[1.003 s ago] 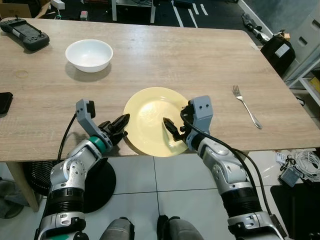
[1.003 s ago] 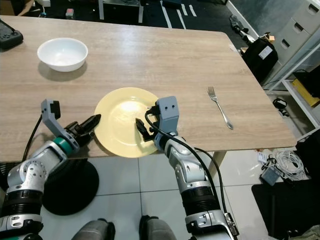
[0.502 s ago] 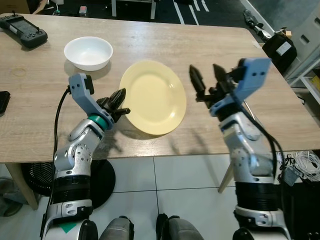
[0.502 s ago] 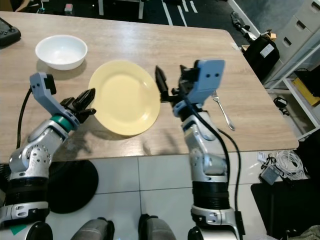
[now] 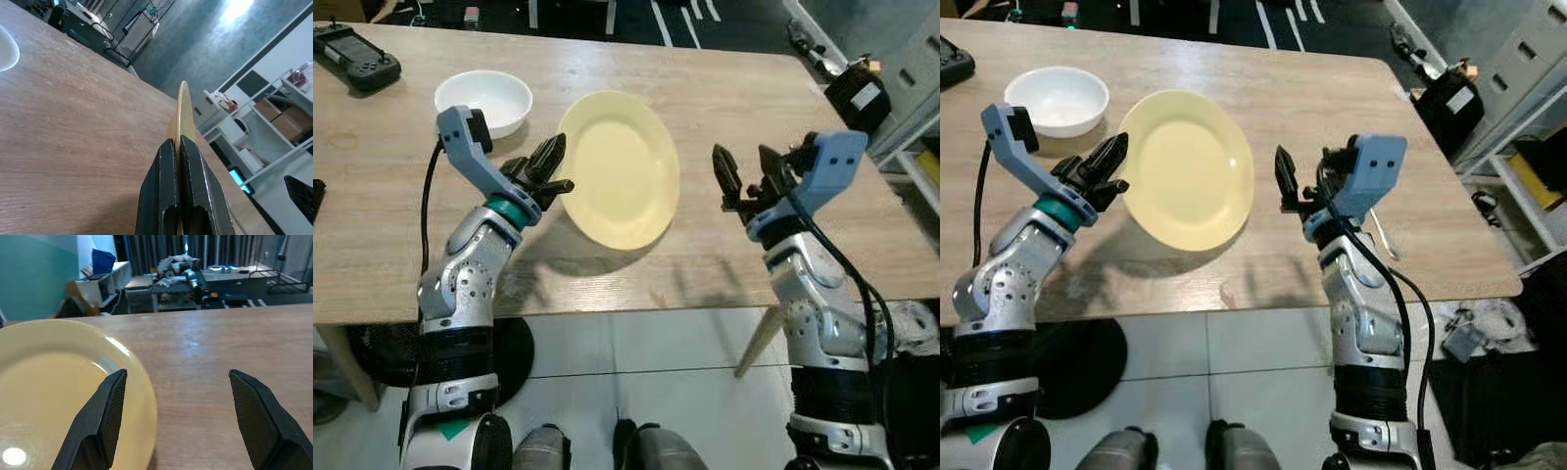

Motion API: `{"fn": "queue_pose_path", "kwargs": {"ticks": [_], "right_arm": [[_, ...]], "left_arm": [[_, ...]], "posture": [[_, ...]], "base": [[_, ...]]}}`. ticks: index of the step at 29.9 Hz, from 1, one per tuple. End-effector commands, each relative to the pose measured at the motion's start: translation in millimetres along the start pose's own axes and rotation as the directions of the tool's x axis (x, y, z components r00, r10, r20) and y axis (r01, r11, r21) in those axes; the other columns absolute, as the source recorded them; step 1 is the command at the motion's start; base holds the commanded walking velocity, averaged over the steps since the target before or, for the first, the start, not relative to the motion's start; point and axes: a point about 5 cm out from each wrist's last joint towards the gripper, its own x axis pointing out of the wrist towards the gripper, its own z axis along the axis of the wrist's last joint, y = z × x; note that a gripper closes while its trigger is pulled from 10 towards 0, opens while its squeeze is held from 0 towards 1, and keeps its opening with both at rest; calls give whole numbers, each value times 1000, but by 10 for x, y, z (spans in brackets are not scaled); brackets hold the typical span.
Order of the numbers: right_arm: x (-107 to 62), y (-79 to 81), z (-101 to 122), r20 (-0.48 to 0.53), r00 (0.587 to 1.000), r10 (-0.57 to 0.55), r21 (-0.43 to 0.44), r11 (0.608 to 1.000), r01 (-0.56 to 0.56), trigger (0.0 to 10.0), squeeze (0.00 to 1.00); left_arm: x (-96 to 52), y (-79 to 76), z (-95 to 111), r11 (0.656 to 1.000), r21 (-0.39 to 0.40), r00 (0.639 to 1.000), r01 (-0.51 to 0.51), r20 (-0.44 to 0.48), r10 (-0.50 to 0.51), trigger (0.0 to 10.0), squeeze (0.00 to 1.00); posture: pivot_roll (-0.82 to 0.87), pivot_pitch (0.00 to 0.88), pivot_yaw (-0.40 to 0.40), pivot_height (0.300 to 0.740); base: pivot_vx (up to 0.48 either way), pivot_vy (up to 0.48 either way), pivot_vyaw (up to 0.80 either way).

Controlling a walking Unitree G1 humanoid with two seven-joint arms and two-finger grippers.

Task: Setting the table

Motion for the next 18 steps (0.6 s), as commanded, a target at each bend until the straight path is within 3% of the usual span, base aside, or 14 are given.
{"fn": "queue_pose_path", "kwargs": {"ticks": [1,8,12,18], "right_arm": [[-29,-156,-26,-28,998,-54,50,997,55,10000,0],[34,-233,29,-22,999,-48,164,985,51,10000,0],[35,-293,-9,-41,998,-57,186,981,64,10000,0],[-11,-220,-81,-75,997,-30,83,996,37,10000,0]], "left_arm": [[14,-115,76,997,-10,996,72,45,-72,10000,0],[6,-147,304,995,-41,986,87,147,-80,10000,0],[0,-149,336,994,-53,983,96,165,-86,10000,0],[-84,-211,105,983,75,985,170,10,-171,10000,0]], "posture": [[147,0,-136,740],[216,21,-164,740],[221,8,-168,740],[185,4,-127,740]], "base": [[0,0,0],[0,0,0],[0,0,0],[0,0,0]]}}
